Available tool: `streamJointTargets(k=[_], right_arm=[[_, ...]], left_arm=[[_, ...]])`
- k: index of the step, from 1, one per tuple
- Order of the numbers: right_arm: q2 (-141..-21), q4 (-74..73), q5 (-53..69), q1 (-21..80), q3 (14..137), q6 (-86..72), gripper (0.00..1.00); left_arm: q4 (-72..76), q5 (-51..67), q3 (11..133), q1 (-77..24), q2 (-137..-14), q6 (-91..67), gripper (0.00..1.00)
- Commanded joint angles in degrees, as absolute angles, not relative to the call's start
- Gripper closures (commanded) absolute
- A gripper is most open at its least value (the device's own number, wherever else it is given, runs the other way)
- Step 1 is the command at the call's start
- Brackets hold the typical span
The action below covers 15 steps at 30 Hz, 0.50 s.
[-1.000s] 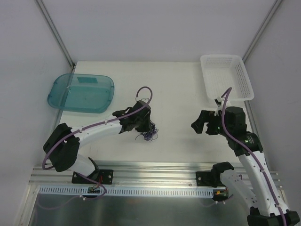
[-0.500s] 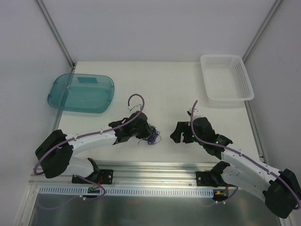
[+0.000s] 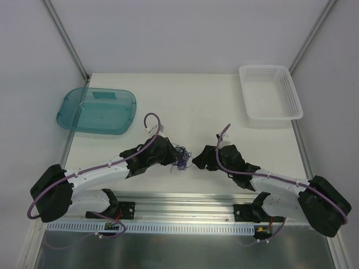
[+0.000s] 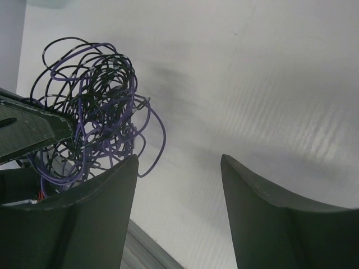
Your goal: Untangle the cables
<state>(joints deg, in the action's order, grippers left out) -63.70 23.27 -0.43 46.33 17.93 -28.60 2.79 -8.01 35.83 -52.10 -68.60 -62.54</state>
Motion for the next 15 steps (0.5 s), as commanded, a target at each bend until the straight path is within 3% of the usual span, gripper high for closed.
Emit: streamJointTargets(k=[1,7,10,11,12,14,15], right_arm=[[-67.05,33.30,1.39,47.46,18.46,-31.64,0.36],[-72.50,36.91,2.37,48.61,20.04,-32.43,0.44],[-73.12,37.79,2.81,48.78,20.04,-32.43,0.63],[-72.78,37.62,2.81,48.78,19.95,-32.26,0.79],[-72.34,36.05,2.64,48.78,20.04,-31.91,0.86],[-69.37,32.37,1.24,48.69,20.74,-29.80,0.99],[-67.69,26.86,0.45,48.69,21.35,-28.75,0.99]], left_arm=[[5.71,-9.40,35.33,-52.56,-66.45,-64.07,0.90],[5.89,-9.93,34.72,-52.73,-65.39,-64.34,0.90],[5.71,-10.80,34.28,-52.73,-64.51,-63.29,0.90],[5.71,-11.16,34.02,-52.73,-64.08,-62.85,0.90],[5.71,-11.51,33.75,-52.73,-63.72,-62.23,0.90],[4.49,-13.00,33.23,-52.73,-63.11,-60.04,0.90],[3.61,-13.70,33.14,-52.73,-62.93,-59.25,0.90]])
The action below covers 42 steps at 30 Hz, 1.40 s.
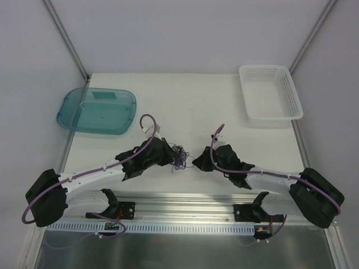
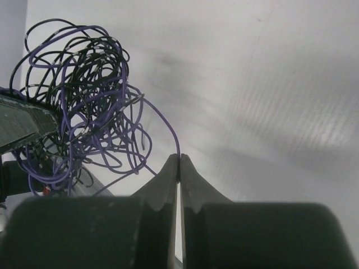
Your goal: Untangle the cables
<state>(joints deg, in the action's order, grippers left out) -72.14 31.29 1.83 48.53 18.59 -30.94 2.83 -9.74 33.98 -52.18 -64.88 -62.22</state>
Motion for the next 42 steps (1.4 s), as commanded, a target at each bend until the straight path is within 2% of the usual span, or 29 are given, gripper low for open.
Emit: streamJointTargets(k=[1,9,18,25,31,42], right_arm=[[-66.20,23.76,-2.34,48.69,22.66,-26.57,0.99],[-52.05,-12.43,-17.83,48.69,33.47,-15.74,0.99],[-46.50,-31.44,-26.88,48.69,44.47,-12.39,0.99],[-41.75,-36.82,-33.81,48.61,46.41,-14.06,0.99],[-41.22,-43.85,-42.35,47.82,44.83,-17.93,0.99],[-35.07,-46.49,-39.99,44.91,47.45,-16.62,0.99]], left_arm=[[2.73,-14.58,33.13,-52.73,-62.76,-57.67,0.90],[-8.52,-24.34,35.24,-52.73,-59.59,-44.57,0.93],[-10.36,-27.06,35.24,-52.73,-55.73,-35.60,0.93],[-14.14,-32.07,34.28,-52.65,-55.11,-39.71,0.91],[-22.05,-37.70,33.40,-50.99,-55.46,-47.97,1.00],[-24.34,-32.26,28.74,-41.40,-51.42,-50.28,1.00]])
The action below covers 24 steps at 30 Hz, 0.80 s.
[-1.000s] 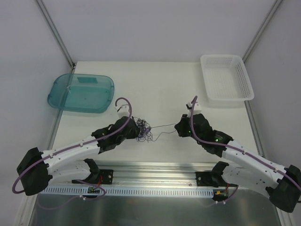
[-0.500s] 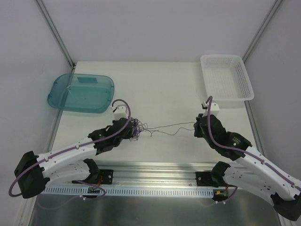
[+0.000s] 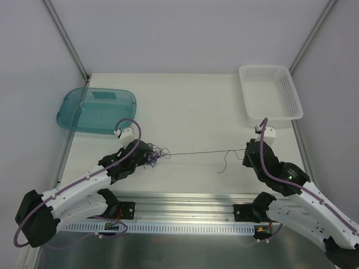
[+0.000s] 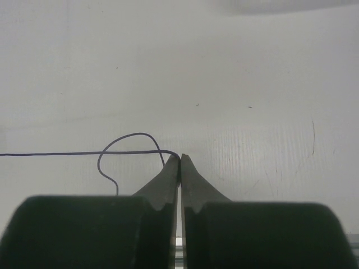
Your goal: Untangle the cables
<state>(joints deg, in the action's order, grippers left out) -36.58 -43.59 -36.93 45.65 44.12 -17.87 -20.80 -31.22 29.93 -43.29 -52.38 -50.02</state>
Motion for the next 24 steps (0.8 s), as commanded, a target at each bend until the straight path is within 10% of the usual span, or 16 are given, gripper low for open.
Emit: streamJointTargets(k=[1,11,18,22,24], right_arm=[[-34.63,-46.76,-39.99,44.91,48.24,-15.92,0.99],[-32.96,-50.36,-42.80,43.68,68.28,-5.46,0.99],[-34.45,-48.78,-39.73,43.59,54.54,-11.66,0.99],[-39.19,-48.16,-34.82,43.59,48.08,-17.22,0.31],[-42.70,-46.50,-29.57,43.86,47.99,-16.62,0.22]], left_arm=[[-24.61,-31.73,28.57,-40.79,-51.33,-50.27,1.00],[-24.78,-30.85,29.44,-37.44,-50.01,-49.22,1.00],[-21.89,-21.46,31.90,-37.53,-47.55,-42.73,1.00],[-17.07,-9.97,32.52,-37.53,-47.37,-40.87,1.00],[-15.74,-6.96,32.69,-37.70,-47.98,-41.04,1.00]])
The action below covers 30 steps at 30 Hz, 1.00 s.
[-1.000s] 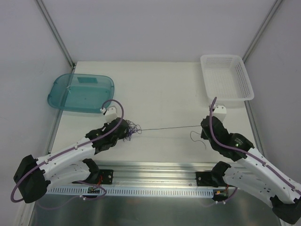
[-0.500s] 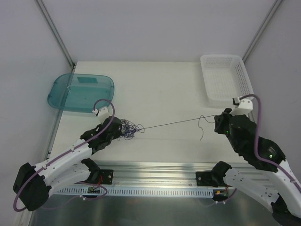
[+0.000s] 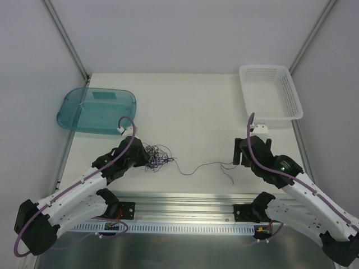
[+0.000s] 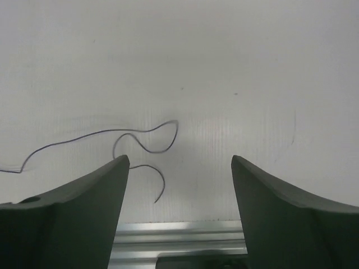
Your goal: Untangle the cables
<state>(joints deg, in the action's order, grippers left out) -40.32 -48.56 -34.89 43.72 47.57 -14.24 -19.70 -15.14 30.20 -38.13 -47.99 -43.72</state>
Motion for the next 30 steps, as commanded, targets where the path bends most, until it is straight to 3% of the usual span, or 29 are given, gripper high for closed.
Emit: streamJointTargets(k=[1,9,18,26,29,30], right_arm=[[-43.67,-43.36,-27.36,44.12,48.25,-15.13,0.19],[-50.44,-19.19,-5.92,47.11,44.48,-17.66,0.20],[-68.09,4.02,-0.53,50.71,40.96,-23.64,0.28],[-80.05,13.18,5.09,52.64,41.31,-25.66,0.29],[-82.78,15.46,6.32,52.82,41.40,-25.66,0.42],[-82.71,15.56,6.24,52.82,41.40,-25.49,0.54]], left_arm=[[-14.69,-5.03,32.70,-37.71,-48.86,-41.22,0.99],[-10.20,-3.60,33.40,-41.30,-52.29,-43.42,0.98],[-6.16,-3.60,33.14,-44.12,-54.23,-44.56,0.97],[-2.99,-2.64,32.43,-45.61,-55.11,-44.56,0.97],[-1.76,-2.11,32.34,-46.23,-55.11,-44.12,0.95],[-1.67,-2.02,32.34,-46.32,-55.02,-43.95,0.93]])
